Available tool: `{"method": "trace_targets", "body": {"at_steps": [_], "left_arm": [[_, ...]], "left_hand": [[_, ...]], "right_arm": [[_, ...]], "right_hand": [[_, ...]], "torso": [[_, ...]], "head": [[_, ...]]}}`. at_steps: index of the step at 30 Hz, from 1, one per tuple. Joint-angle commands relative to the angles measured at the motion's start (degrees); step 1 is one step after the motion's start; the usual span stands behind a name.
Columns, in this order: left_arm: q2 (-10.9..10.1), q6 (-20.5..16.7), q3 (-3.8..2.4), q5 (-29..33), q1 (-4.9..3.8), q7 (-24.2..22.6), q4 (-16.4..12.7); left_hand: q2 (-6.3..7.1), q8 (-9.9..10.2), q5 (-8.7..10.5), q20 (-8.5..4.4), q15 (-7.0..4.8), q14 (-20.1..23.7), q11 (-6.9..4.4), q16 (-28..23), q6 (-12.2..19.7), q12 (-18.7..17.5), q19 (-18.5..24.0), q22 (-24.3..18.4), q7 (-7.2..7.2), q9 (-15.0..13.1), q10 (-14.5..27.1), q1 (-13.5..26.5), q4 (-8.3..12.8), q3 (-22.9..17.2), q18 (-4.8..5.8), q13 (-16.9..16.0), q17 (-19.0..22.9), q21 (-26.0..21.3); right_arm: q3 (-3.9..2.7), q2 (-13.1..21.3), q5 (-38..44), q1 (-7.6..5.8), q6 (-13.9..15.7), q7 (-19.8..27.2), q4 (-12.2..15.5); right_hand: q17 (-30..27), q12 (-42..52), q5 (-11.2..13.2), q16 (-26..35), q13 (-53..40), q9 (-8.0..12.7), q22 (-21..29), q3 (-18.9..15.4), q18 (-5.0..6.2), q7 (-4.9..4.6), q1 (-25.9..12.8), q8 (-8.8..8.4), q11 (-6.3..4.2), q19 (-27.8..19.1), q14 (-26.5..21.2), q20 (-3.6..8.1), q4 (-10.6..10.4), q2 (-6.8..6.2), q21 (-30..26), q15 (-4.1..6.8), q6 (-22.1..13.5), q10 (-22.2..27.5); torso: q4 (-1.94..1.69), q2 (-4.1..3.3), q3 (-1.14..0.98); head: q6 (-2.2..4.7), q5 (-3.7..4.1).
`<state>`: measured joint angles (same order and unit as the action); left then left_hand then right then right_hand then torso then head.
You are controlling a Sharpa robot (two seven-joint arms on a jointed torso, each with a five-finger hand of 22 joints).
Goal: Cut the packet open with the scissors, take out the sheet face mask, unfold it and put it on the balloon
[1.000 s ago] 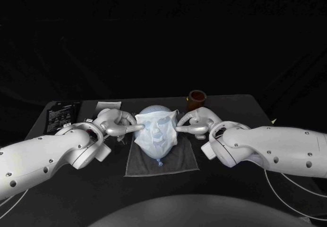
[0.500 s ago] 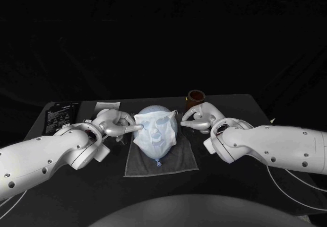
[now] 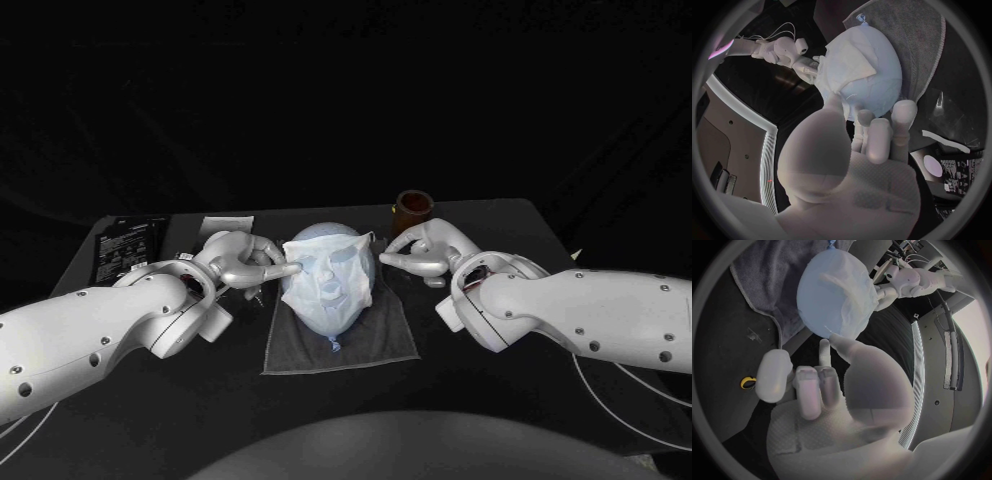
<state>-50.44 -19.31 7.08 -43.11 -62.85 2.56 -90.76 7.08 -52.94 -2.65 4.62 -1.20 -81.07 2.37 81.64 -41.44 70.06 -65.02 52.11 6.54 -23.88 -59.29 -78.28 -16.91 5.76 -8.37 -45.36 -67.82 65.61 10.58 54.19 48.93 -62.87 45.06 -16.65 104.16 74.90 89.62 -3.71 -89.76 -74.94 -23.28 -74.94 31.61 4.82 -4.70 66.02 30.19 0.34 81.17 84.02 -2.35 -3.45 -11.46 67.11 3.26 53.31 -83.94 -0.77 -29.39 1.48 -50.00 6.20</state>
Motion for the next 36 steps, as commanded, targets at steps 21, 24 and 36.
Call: {"method": "trace_targets", "body": {"at_steps": [21,24,36], "left_arm": [[0.09,1.03,0.02,0.86,0.05,0.34,0.01],[0.09,1.06,0.02,0.88,0.05,0.37,0.01],[0.01,1.13,0.02,0.91,0.05,0.51,0.02]], "left_hand": [[-0.37,-0.37,-0.1,0.14,0.1,-0.33,-0.02,0.25,0.24,0.26,-0.06,0.01,-0.2,-0.08,-0.6,-0.44,0.07,0.35,0.18,-0.15,-0.12,0.31],[-0.48,-0.39,-0.1,0.14,0.1,-0.3,-0.03,0.24,0.22,0.32,-0.06,0.03,-0.21,-0.11,-0.62,-0.43,0.07,0.38,0.18,-0.18,-0.07,0.32],[-0.54,-0.41,-0.1,0.14,0.09,-0.3,-0.03,0.24,0.22,0.35,-0.1,0.1,-0.21,-0.12,-0.62,-0.43,0.07,0.4,0.2,-0.2,-0.07,0.36]], "right_arm": [[0.06,-1.56,-0.27,1.15,-3.27,-0.74,1.12],[0.06,-1.84,-0.16,1.22,-3.43,-0.92,1.04],[0.06,-2.61,0.68,1.39,-5.2,-2.04,0.08]], "right_hand": [[15.1,0.38,0.95,-0.24,-15.06,-1.08,-9.14,-10.46,-0.4,2.42,-0.88,0.35,-1.98,0.35,5.98,0.42,-4.05,-1.05,0.91,1.34,7.78,-6.06],[15.1,0.38,0.94,-0.24,-15.06,-1.86,-9.15,-11.57,-0.4,2.97,-0.52,1.59,-2.45,0.38,5.98,0.72,-4.63,-0.99,0.95,1.71,8.62,-6.06],[15.1,0.38,0.94,-0.24,-15.06,-9.33,-9.3,-20.6,-0.54,5.51,1.95,11.48,-4.74,0.71,5.98,2.62,-11.35,-0.05,1.42,3.7,8.36,-6.06]], "torso": [[-0.04,-0.05,0.01],[-0.11,-0.04,-0.01],[-0.09,-0.08,0.0]], "head": [[0.0,0.51],[0.0,0.55],[0.0,0.56]]}}
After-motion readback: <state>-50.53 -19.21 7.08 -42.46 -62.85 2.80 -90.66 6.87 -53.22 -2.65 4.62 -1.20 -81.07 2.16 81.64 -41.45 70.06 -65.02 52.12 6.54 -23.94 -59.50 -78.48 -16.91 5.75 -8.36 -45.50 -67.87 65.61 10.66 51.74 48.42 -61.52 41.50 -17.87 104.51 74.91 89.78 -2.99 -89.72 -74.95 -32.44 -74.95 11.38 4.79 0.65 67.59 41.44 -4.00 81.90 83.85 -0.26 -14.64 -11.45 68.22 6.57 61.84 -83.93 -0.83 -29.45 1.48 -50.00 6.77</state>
